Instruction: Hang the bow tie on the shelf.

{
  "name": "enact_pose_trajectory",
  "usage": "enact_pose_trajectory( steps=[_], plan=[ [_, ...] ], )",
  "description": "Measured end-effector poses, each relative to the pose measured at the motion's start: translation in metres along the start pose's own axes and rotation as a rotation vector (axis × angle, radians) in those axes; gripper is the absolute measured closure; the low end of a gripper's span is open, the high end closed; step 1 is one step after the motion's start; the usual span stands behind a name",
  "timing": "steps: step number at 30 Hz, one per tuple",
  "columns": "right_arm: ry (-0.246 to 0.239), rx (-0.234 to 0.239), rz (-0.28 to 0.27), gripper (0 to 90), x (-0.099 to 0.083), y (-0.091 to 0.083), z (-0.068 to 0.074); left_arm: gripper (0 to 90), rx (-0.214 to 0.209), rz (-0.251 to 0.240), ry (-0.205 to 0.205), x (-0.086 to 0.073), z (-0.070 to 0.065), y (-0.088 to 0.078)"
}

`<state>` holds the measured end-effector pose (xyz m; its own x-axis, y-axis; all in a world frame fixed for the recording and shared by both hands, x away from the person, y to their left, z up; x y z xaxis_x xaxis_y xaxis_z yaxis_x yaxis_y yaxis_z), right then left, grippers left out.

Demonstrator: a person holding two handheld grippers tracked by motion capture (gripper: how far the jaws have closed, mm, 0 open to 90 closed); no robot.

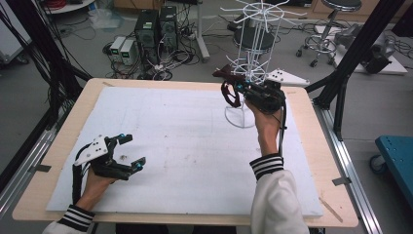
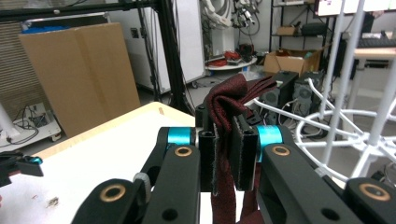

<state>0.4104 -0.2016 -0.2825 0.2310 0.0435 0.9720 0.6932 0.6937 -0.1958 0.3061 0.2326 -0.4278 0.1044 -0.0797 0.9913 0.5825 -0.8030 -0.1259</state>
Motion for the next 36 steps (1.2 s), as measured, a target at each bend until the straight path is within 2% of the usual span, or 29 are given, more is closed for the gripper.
enact_pose_trajectory(
  steps=[14,22,25,26,33,36],
  plan=[
    [0.036,-0.040,0.042,84.1,-0.001,0.001,-0.007,1.7,-0.001,-0.003,-0.007,-0.003,0.000,-0.001],
    [0.051,-0.053,0.091,84.1,-0.004,0.005,-0.008,1.7,0.004,-0.007,-0.012,-0.004,0.001,-0.003],
    [0.079,-0.054,0.113,84.1,-0.005,0.006,-0.010,1.7,0.001,-0.006,-0.007,-0.004,0.000,-0.003],
    [0.094,-0.053,0.110,84.1,-0.005,0.006,-0.010,1.7,0.000,-0.009,-0.007,-0.004,0.000,-0.003],
    [0.116,-0.066,0.115,84.0,-0.003,0.007,-0.013,1.7,0.000,-0.006,-0.005,-0.004,0.001,-0.002],
    [0.111,-0.070,0.119,83.1,-0.001,0.008,-0.012,1.7,0.001,-0.007,-0.006,-0.004,0.001,-0.003]
  ],
)
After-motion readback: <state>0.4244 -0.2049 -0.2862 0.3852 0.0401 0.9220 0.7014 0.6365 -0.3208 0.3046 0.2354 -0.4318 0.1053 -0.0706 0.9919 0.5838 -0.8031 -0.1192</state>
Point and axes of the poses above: each handheld gripper's, and its own axes: y roughly forward along the jaws, x roughly out of its top, z roughly to its left, the point moved 2 cm from there along y, roughly forward along the jaws, and after that the axes turned 2 degrees about z, right-handed, at the moved point
